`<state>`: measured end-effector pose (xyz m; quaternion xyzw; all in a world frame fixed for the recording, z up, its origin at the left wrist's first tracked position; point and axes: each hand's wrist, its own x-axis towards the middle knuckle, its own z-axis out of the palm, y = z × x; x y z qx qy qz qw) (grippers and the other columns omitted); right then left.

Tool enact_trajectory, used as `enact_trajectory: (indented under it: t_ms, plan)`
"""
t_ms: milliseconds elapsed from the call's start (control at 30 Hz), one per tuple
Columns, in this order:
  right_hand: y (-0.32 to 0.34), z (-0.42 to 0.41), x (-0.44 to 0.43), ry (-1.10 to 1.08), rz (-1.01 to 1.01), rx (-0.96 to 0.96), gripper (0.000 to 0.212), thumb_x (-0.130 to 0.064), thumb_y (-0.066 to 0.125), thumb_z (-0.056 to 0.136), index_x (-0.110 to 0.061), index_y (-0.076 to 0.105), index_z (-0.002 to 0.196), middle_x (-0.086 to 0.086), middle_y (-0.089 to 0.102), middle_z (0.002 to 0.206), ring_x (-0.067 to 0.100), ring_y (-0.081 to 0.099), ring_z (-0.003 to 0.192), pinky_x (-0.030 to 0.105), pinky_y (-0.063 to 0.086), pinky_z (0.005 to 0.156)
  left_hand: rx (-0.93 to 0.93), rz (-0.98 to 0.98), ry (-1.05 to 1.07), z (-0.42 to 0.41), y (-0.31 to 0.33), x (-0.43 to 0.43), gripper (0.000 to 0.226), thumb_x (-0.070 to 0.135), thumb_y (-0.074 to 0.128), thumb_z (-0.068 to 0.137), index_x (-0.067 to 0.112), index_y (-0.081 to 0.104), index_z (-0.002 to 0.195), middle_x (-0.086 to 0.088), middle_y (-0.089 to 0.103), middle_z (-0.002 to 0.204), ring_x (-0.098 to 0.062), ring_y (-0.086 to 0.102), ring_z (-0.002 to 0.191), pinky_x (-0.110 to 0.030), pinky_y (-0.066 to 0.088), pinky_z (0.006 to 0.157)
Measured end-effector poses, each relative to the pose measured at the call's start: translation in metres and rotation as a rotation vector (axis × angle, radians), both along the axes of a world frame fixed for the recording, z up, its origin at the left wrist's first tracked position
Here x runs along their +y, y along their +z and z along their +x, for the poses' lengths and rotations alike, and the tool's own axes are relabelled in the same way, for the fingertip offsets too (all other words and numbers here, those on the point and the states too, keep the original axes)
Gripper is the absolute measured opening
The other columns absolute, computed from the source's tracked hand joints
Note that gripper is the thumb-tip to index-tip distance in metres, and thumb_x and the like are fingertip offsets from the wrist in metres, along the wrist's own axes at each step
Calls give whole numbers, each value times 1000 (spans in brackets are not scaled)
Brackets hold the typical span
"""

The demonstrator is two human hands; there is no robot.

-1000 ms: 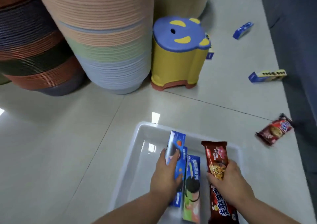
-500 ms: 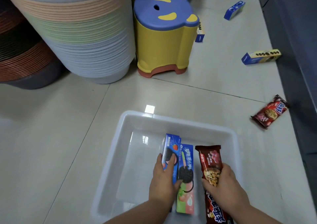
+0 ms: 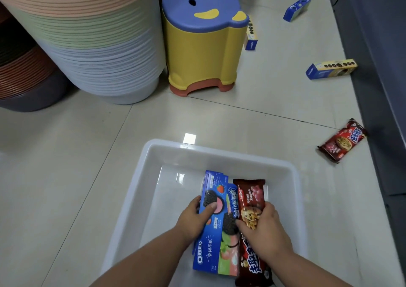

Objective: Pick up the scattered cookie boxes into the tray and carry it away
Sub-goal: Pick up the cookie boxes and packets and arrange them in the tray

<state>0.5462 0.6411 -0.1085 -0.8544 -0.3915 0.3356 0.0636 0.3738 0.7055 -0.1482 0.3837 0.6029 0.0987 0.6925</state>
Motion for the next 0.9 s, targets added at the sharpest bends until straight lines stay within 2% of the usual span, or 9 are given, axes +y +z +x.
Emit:
enact_trajectory:
  t_ms: [100, 233, 333, 467, 533, 667, 733, 800, 900]
  plan:
    - [-6, -5, 2, -15, -7, 26, 76, -57, 67, 71, -17, 30, 123, 5, 48, 121, 21, 58, 104, 37, 53, 80, 34, 12, -26, 7, -1, -12, 58, 46, 60, 85, 19, 42, 134, -5, 70, 112, -18, 73, 90, -40, 58, 86]
    - [-16, -20, 9, -18, -16, 86, 74, -56, 65, 72, -16, 30, 124, 5, 49, 122, 21, 58, 104, 39, 53, 81, 15, -1, -21, 3, 2, -16, 45, 42, 53, 90, 22, 45, 130, -2, 71, 109, -15, 72, 90, -32, 59, 82]
    - [-22, -34, 14, -18, -26, 97, 71, -54, 65, 74, -14, 31, 122, 5, 50, 120, 20, 59, 102, 36, 53, 79, 11, -6, -30, -9, 3, -10, 39, 44, 51, 91, 26, 46, 125, -2, 71, 110, -16, 72, 93, -34, 57, 87]
    - [-23, -42, 13, -70, -3, 128, 78, -58, 68, 69, -16, 30, 122, 4, 50, 116, 22, 61, 97, 40, 54, 79, 48, 21, -34, -15, 4, -5, 40, 47, 48, 91, 28, 44, 126, -3, 70, 111, -18, 71, 94, -41, 55, 91]
    - [-19, -25, 10, -95, 34, 71, 82, -61, 69, 66, -17, 31, 123, 4, 52, 114, 23, 63, 93, 44, 55, 77, 67, 40, -28, -9, 4, -8, 43, 48, 47, 91, 27, 44, 129, -3, 70, 114, -18, 70, 96, -42, 55, 92]
    - [-19, 17, -1, -132, -21, -66, 82, -54, 70, 70, -9, 32, 127, 11, 50, 118, 28, 57, 102, 44, 53, 82, 150, 98, -10, 6, -3, -14, 59, 51, 40, 92, 23, 33, 143, -5, 59, 133, -21, 59, 115, -37, 46, 102]
    - [-25, 17, -5, -70, -69, -85, 85, -58, 69, 69, -11, 30, 129, 9, 49, 120, 26, 54, 108, 43, 52, 85, 131, 83, 5, 14, -2, -15, 54, 47, 39, 94, 22, 34, 142, -4, 61, 128, -12, 65, 100, -24, 54, 85]
    - [-31, 12, -7, -57, -92, -73, 87, -62, 66, 69, -13, 28, 131, 8, 47, 123, 25, 52, 112, 42, 51, 86, 104, 85, 15, 20, -1, -15, 49, 45, 40, 95, 24, 36, 138, -3, 65, 117, -1, 65, 80, -7, 50, 58]
    - [-36, 12, -8, -81, -92, -57, 90, -63, 62, 71, -13, 24, 135, 8, 43, 128, 25, 50, 117, 42, 50, 88, 99, 88, 46, 23, -1, -15, 46, 44, 40, 95, 22, 40, 136, -2, 66, 113, -5, 66, 80, -5, 47, 50]
